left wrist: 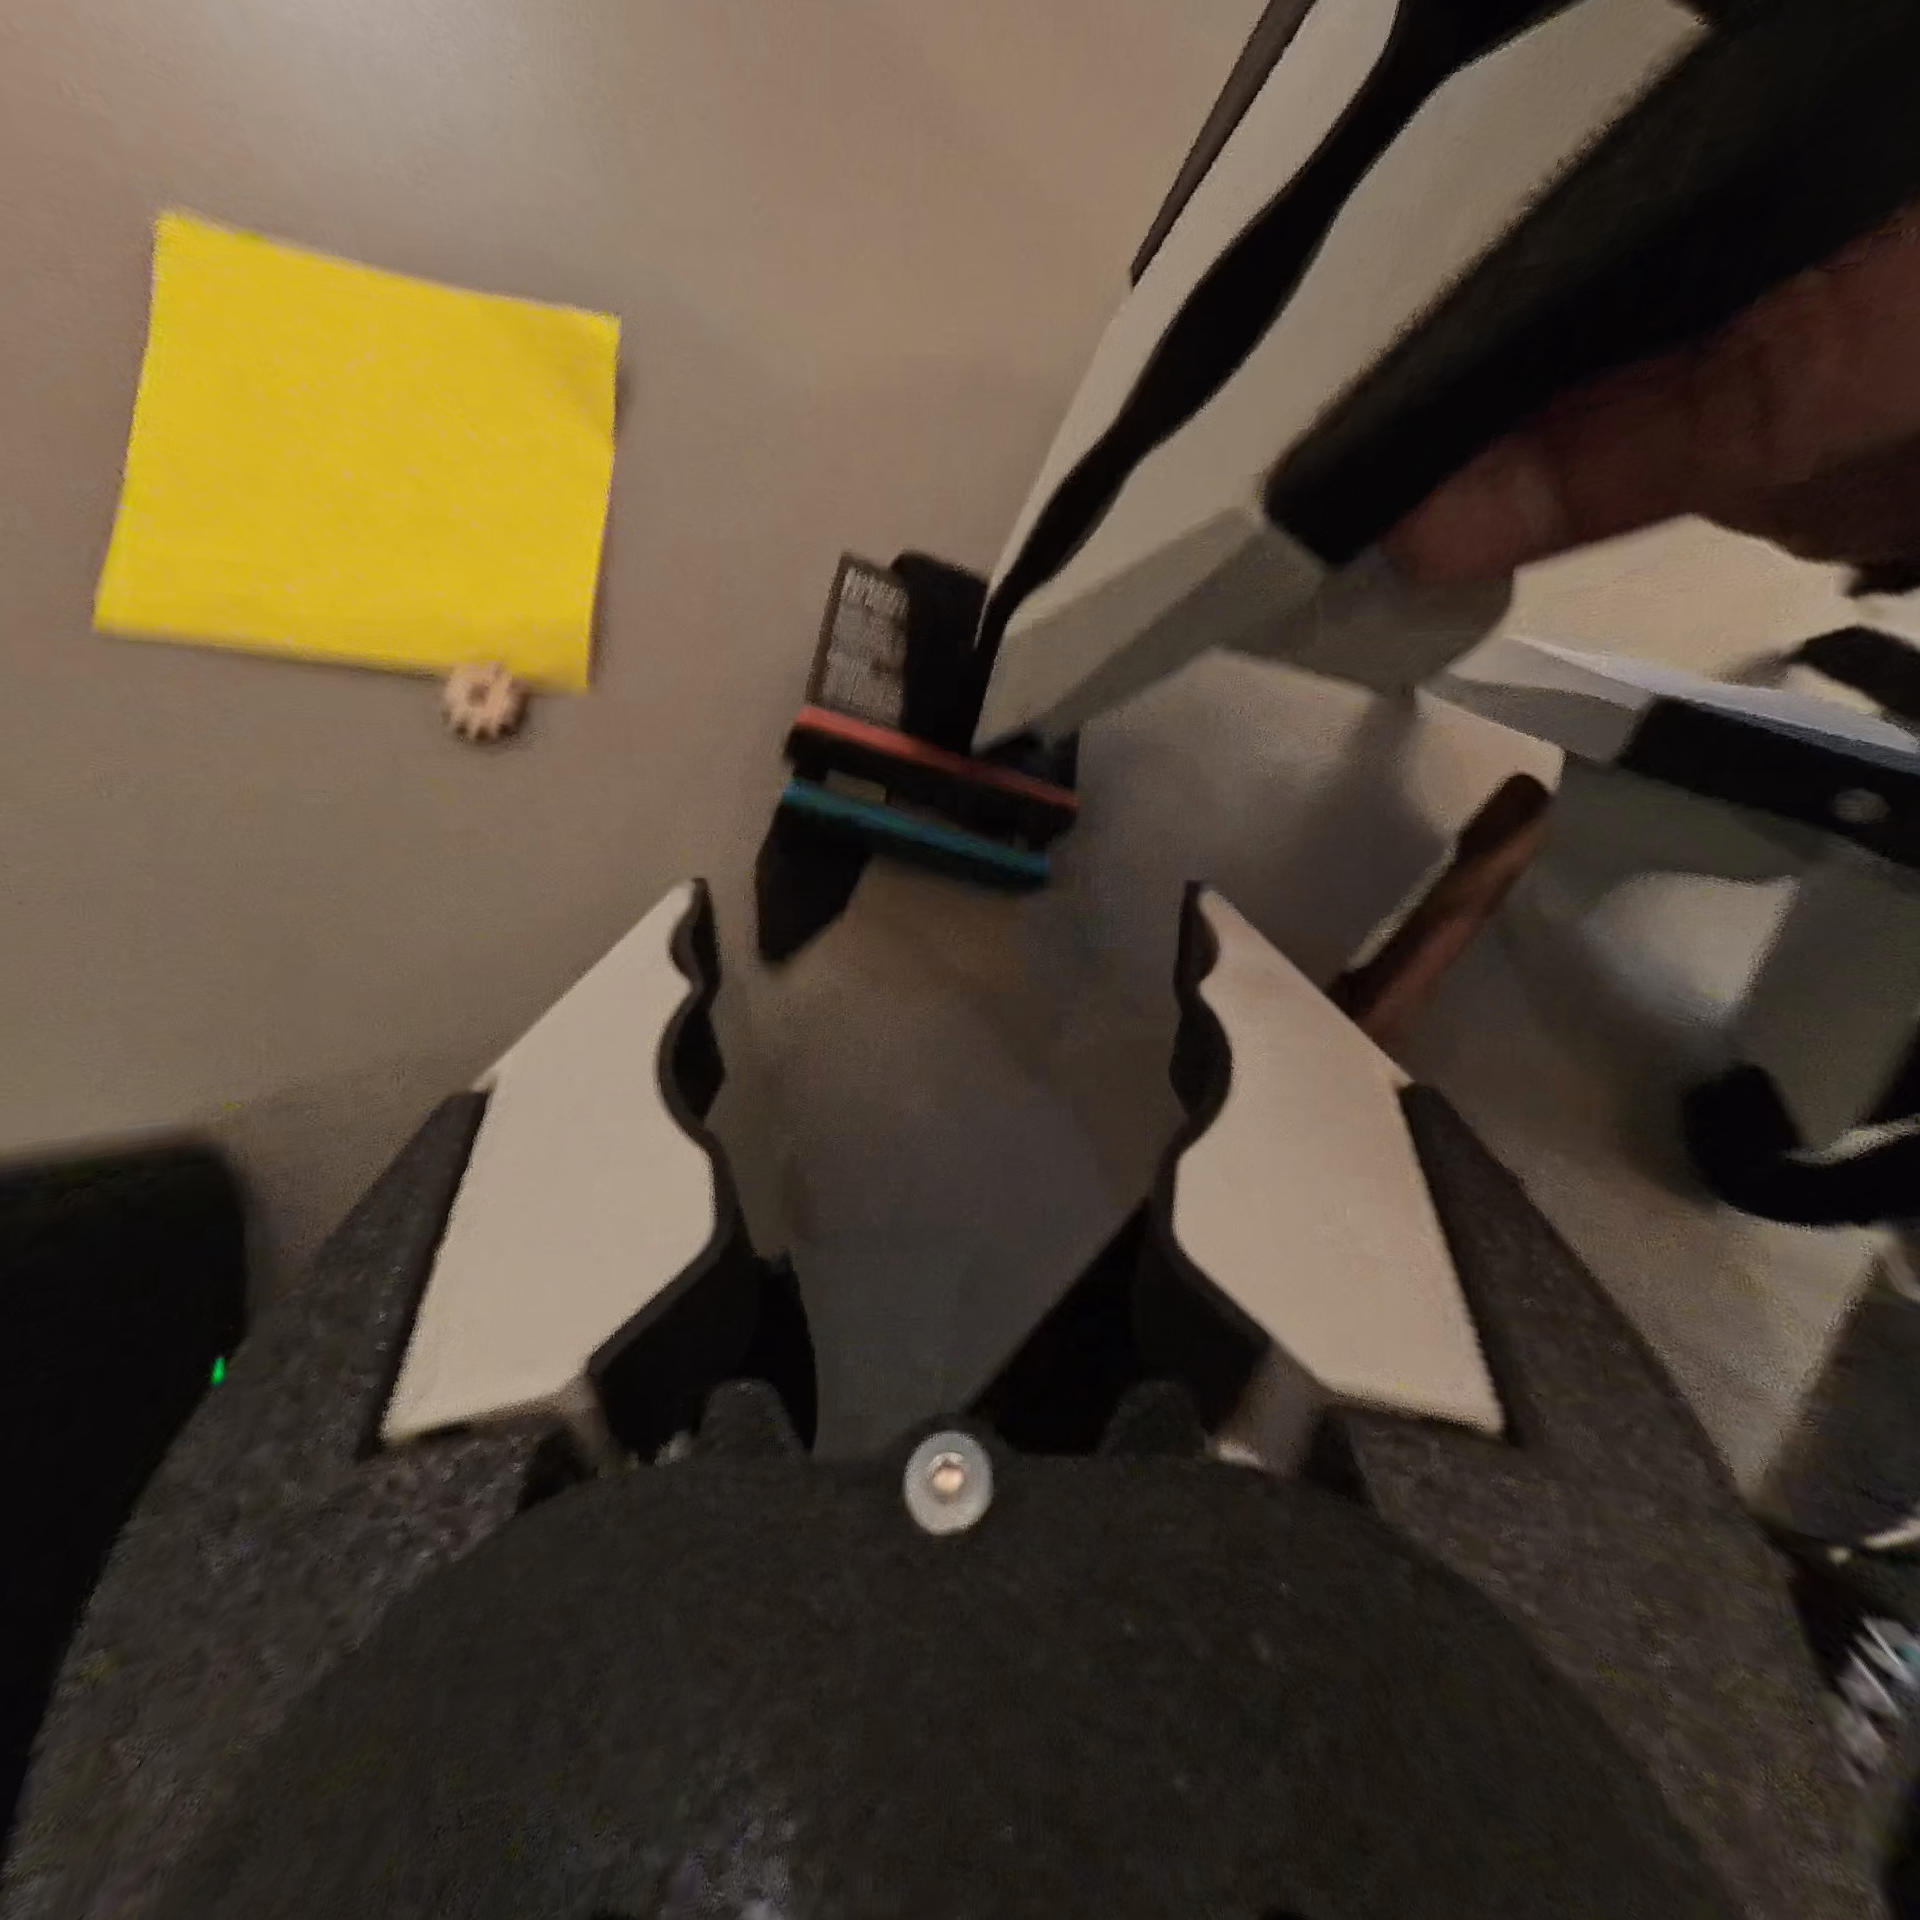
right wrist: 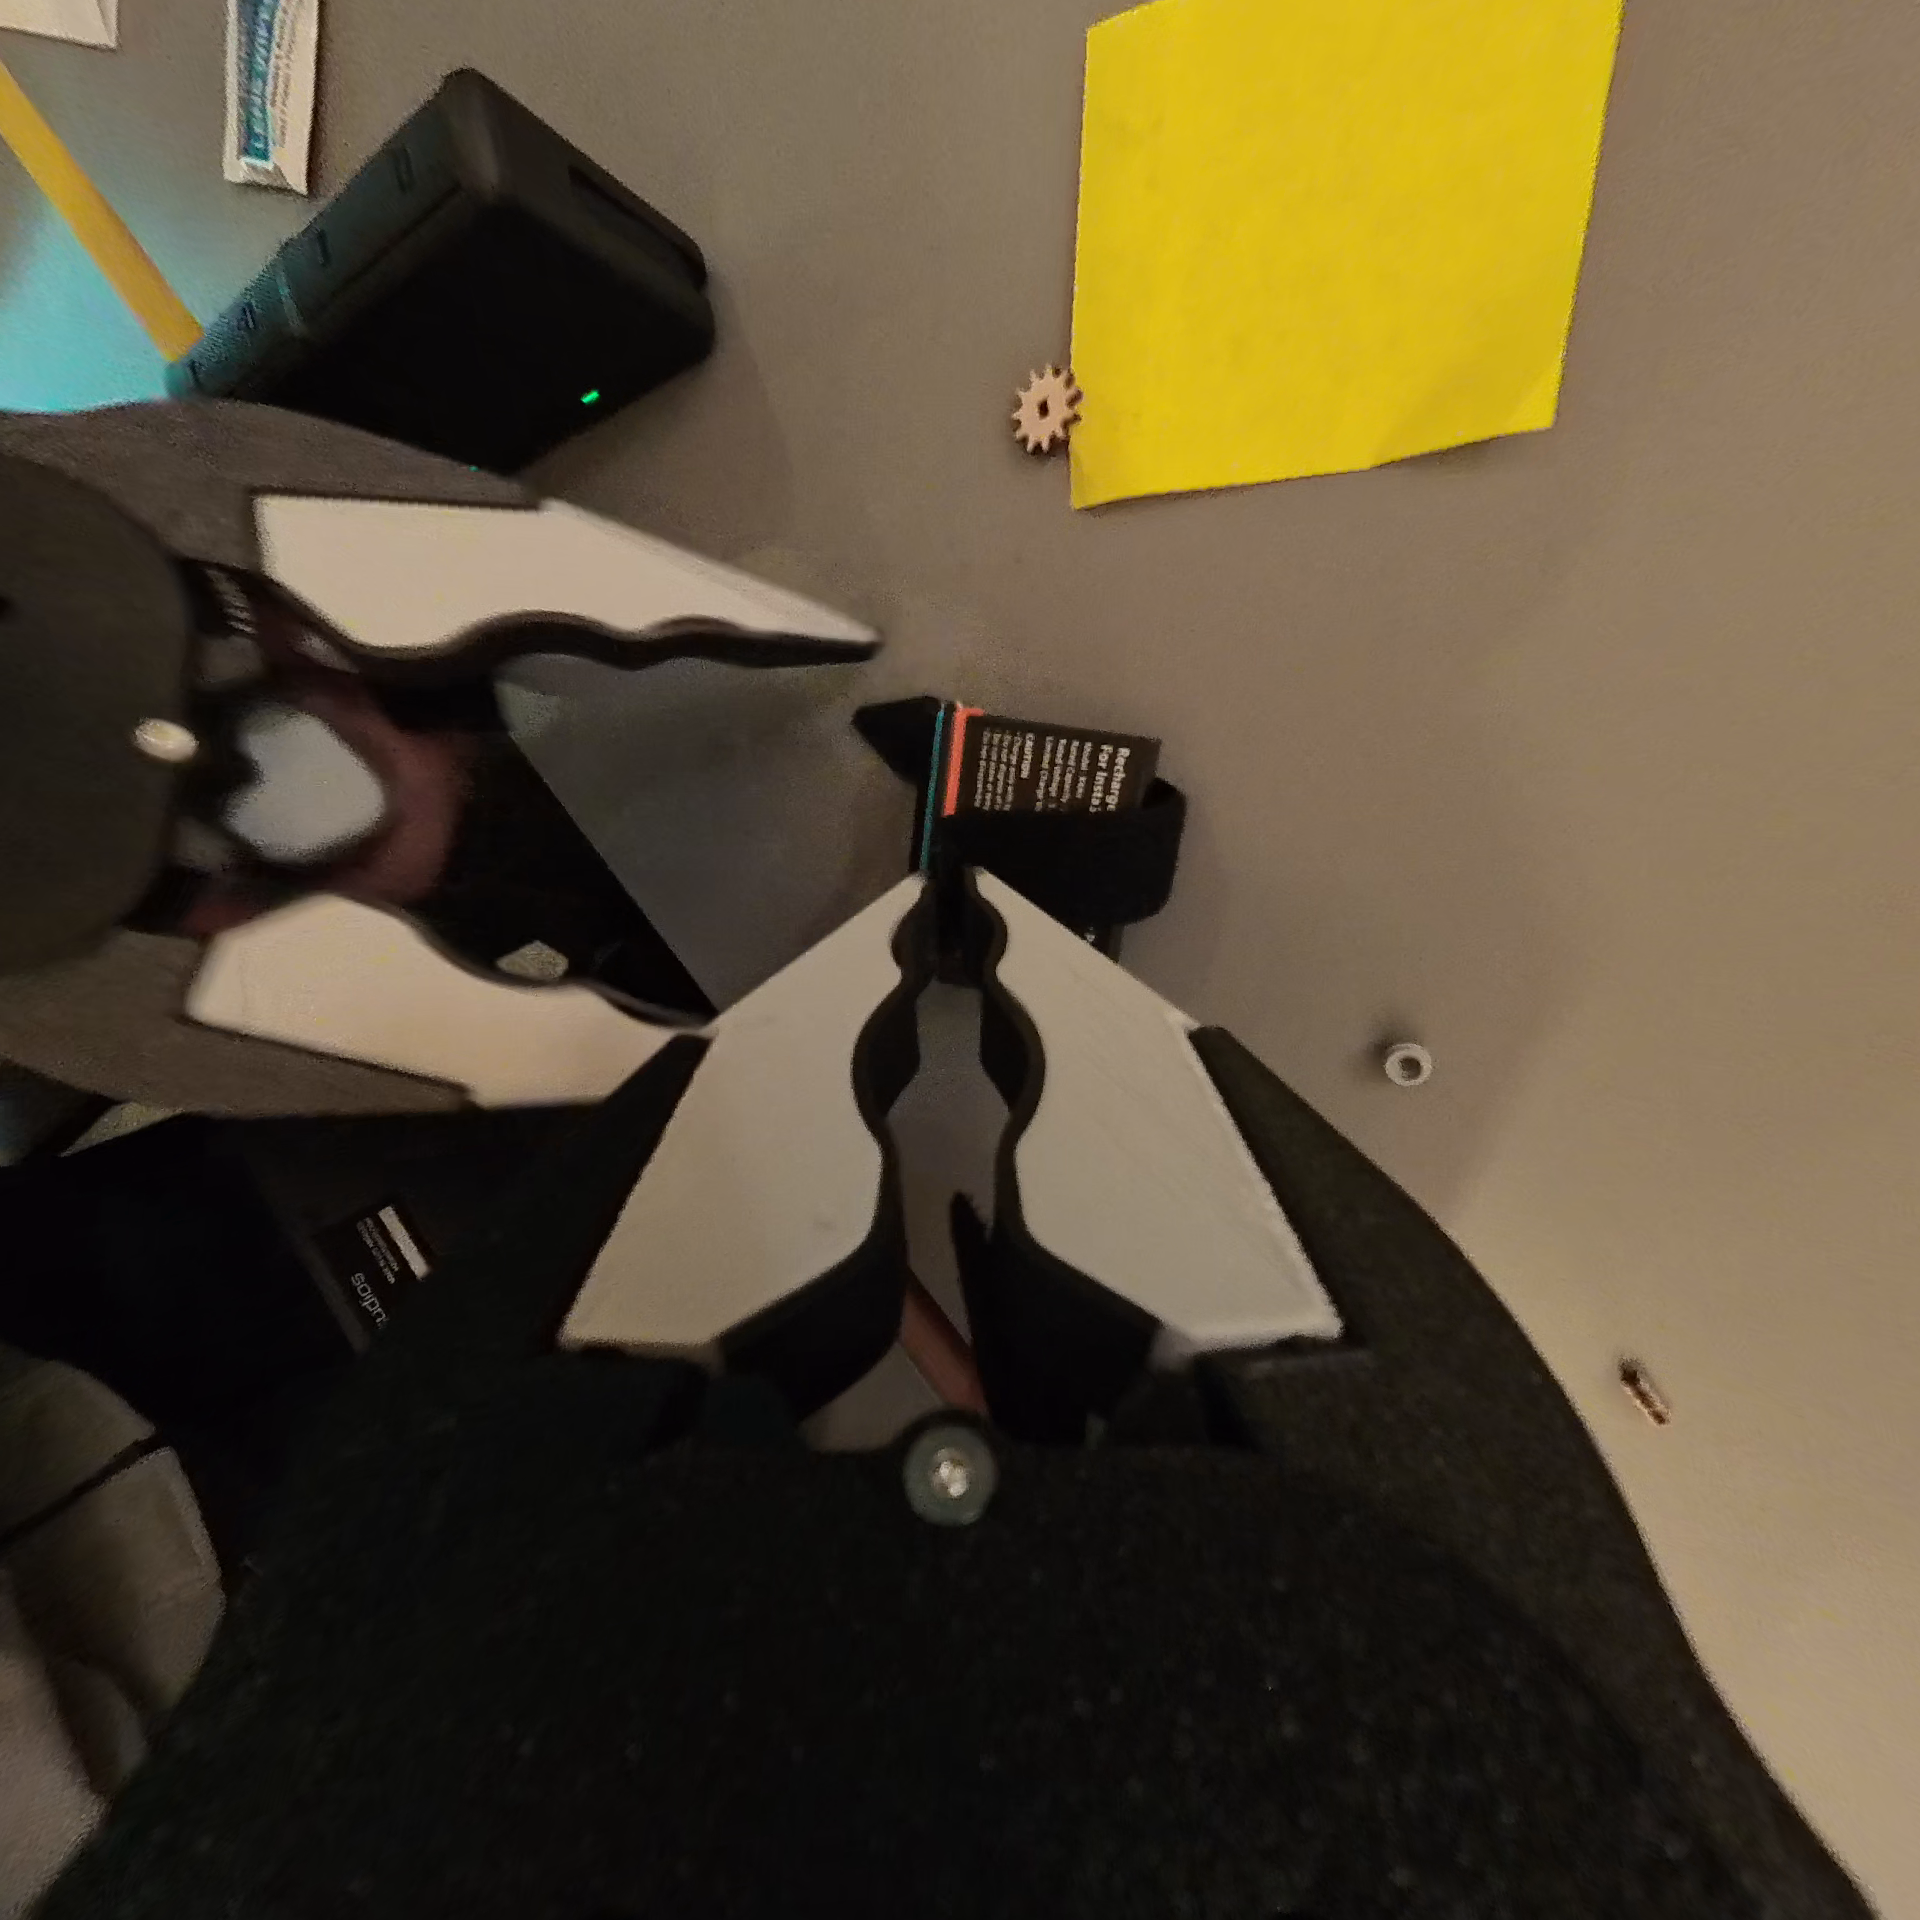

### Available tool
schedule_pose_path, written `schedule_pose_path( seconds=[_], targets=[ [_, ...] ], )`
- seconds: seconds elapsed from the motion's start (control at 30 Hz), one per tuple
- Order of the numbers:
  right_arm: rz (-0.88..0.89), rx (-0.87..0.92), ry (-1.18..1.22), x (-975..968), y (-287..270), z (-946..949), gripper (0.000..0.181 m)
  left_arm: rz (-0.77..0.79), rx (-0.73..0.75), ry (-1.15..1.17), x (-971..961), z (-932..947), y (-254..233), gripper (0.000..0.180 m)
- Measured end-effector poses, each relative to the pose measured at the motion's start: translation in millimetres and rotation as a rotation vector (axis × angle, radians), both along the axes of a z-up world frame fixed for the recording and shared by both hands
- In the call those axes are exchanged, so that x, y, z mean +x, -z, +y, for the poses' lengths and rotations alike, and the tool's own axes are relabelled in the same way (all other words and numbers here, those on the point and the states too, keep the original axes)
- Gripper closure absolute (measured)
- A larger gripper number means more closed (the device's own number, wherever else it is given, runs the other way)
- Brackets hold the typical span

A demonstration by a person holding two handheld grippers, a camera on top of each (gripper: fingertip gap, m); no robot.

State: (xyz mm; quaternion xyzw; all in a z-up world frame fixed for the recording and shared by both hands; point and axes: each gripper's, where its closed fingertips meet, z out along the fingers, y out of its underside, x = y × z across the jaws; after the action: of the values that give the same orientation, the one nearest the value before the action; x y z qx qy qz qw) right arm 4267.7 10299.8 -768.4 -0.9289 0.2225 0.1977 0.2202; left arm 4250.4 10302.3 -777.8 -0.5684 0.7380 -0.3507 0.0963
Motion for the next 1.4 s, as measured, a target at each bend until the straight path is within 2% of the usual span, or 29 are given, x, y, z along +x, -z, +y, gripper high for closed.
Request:
schedule_pose_path(
  seconds=[0.03,0.13,0.3,0.53,0.67,0.77,0.87,0.93,0.97,1.07,1.2,1.27,1.4],
  targets=[
    [-0.002,-0.006,-0.006,-0.1,0.2,0.1,0.178,0.005,-0.039,-0.025,-10.6,8.3,-4.4,0.102],
    [-0.017,-0.024,-0.021,-0.2,0.2,0.3,0.178,0.028,-0.074,-0.060,-34.8,33.1,-6.5,0.114],
    [0.003,-0.015,-0.008,-3.5,-1.5,3.1,0.173,-0.001,-0.039,0.027,-18.0,41.6,-0.3,0.119],
    [0.047,0.003,-0.032,-14.4,-8.5,5.8,0.150,-0.053,0.069,0.205,12.8,24.5,10.2,0.129],
    [0.081,0.008,-0.039,-16.4,-12.1,0.4,0.148,-0.083,0.170,0.218,18.5,31.4,14.8,0.159],
    [0.039,0.067,0.038,4.0,-27.6,-4.1,0.148,-0.081,0.151,0.216,19.7,33.7,14.9,0.165],
    [-0.016,0.128,0.214,40.4,-36.3,-12.2,0.148,-0.089,0.148,0.212,19.9,35.1,14.9,0.170],
    [-0.052,0.067,0.257,56.0,-17.0,-26.2,0.132,-0.076,0.135,0.205,18.4,35.8,14.8,0.180],
    [-0.064,0.037,0.253,59.9,-6.8,-30.8,0.126,-0.064,0.124,0.202,17.0,35.4,14.8,0.180],
    [-0.058,0.032,0.205,59.9,2.8,-29.5,0.135,-0.040,0.107,0.176,14.0,35.0,14.7,0.180],
    [-0.299,-0.046,0.187,77.5,-15.4,-38.4,0.135,0.013,0.053,0.109,10.3,36.0,14.3,0.180],
    [-0.387,-0.005,0.170,74.2,-37.8,-32.8,0.143,0.040,0.023,0.071,6.2,36.4,14.0,0.180],
    [-0.202,0.055,0.031,13.7,-33.2,-5.1,0.138,0.058,-0.020,0.043,-4.0,33.3,13.6,0.180]
  ],
)
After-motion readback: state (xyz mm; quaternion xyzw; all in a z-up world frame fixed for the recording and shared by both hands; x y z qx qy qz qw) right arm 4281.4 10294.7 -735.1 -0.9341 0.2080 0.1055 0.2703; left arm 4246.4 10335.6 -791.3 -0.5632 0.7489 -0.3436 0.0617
